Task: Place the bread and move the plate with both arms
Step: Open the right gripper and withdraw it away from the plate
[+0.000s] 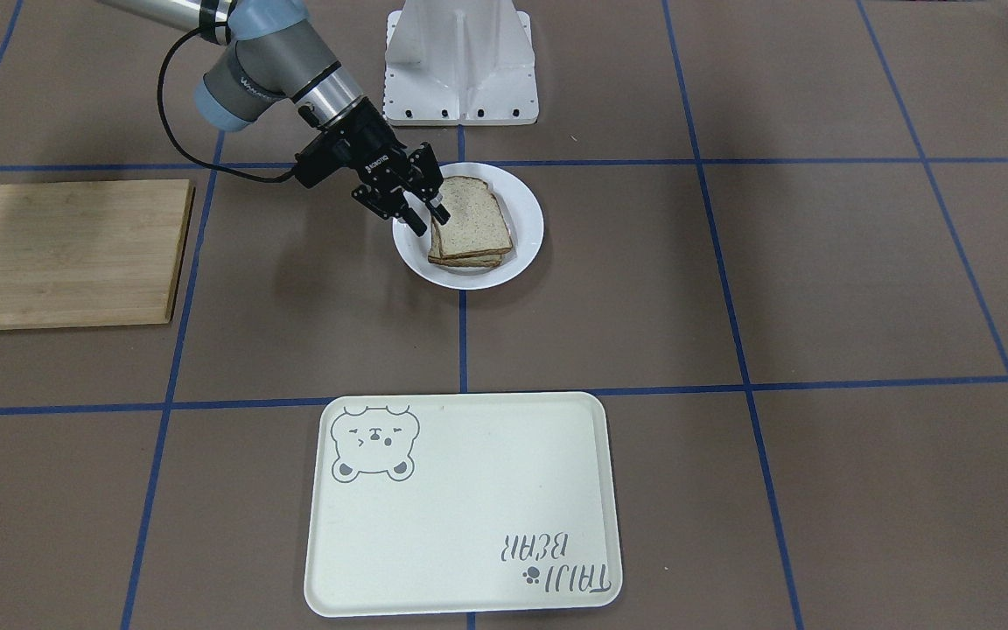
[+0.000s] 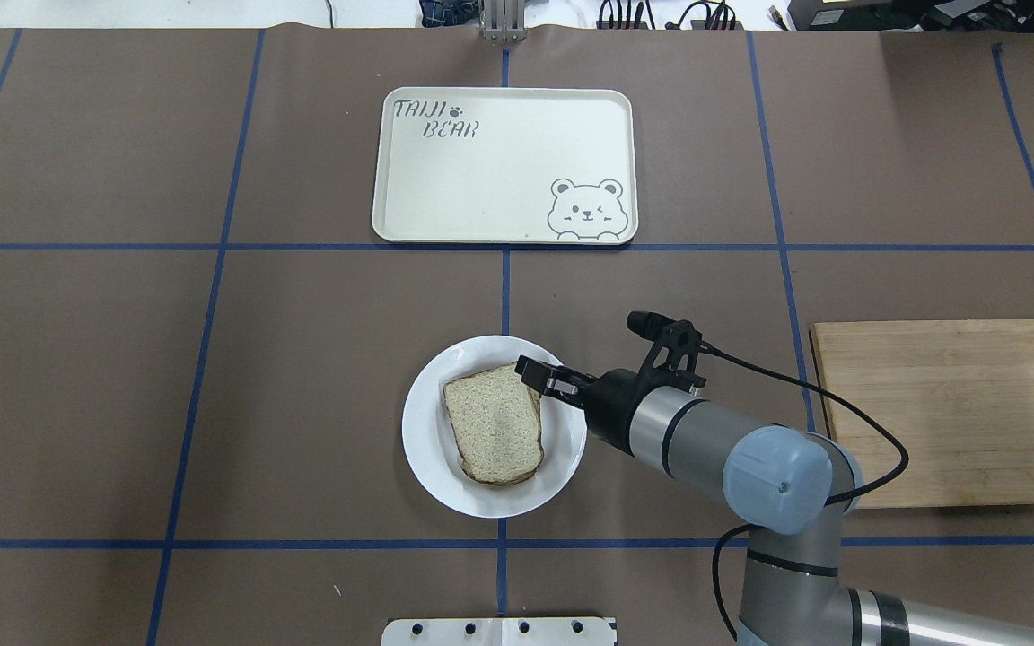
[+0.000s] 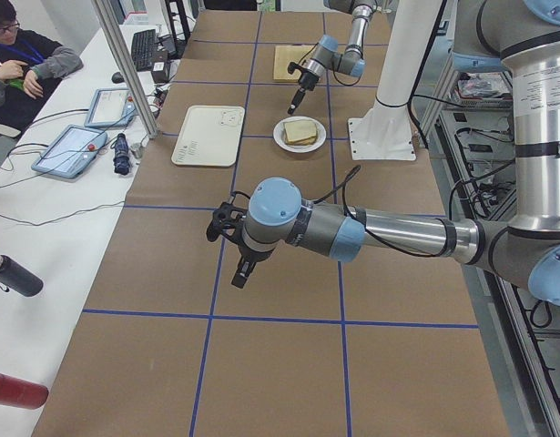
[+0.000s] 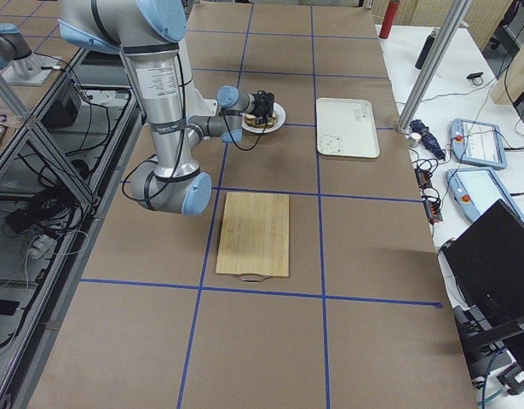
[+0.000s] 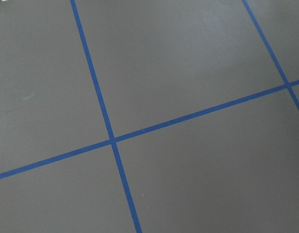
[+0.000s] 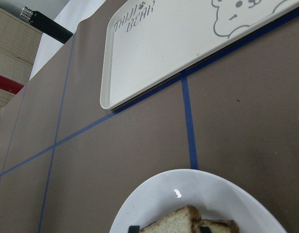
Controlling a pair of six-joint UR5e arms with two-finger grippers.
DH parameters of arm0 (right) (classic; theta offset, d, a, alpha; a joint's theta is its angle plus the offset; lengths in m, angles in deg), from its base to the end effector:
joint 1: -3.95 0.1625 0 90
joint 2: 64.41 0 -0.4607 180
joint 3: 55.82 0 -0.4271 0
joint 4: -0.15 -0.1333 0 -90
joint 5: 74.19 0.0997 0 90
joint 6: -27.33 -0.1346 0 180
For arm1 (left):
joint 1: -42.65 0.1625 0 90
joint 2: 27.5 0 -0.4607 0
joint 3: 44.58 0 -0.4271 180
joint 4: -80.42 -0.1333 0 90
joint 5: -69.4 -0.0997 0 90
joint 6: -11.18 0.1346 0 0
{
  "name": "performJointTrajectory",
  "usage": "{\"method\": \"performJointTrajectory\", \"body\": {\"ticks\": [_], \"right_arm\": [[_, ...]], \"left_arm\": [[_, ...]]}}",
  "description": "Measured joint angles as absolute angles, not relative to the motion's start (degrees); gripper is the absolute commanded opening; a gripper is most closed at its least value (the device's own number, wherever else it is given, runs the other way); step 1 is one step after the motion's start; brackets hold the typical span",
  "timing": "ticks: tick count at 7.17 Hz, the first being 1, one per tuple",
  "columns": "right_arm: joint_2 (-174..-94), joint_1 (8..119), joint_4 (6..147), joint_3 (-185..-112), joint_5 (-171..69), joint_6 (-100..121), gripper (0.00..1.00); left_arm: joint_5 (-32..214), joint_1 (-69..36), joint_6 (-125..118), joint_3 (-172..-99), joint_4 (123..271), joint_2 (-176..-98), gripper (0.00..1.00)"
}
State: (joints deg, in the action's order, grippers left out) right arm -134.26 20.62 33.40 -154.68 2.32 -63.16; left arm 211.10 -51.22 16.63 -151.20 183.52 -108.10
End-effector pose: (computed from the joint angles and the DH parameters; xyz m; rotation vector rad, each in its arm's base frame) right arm -0.5947 -0.3500 0.2981 0.4005 -1.4590 0.4166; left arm -0.0594 -0.4680 0.6069 0.4017 0.8632 0.1854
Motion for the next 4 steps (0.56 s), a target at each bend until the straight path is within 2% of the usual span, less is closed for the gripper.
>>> {"method": "performJointTrajectory", "body": {"ticks": [2,4], "right_arm": [[-134.19,30.33,39.22,-157.72,13.65,-61.58,1.0],[-134.4,44.96,46.94,-159.81,30.96,-56.83,1.0]], "left_arm": [[212.36,-51.22,16.7,-151.47,184.37,-108.19,1.0],[213.72,-50.44,16.58,-151.47,187.86,-109.11,1.0]]}}
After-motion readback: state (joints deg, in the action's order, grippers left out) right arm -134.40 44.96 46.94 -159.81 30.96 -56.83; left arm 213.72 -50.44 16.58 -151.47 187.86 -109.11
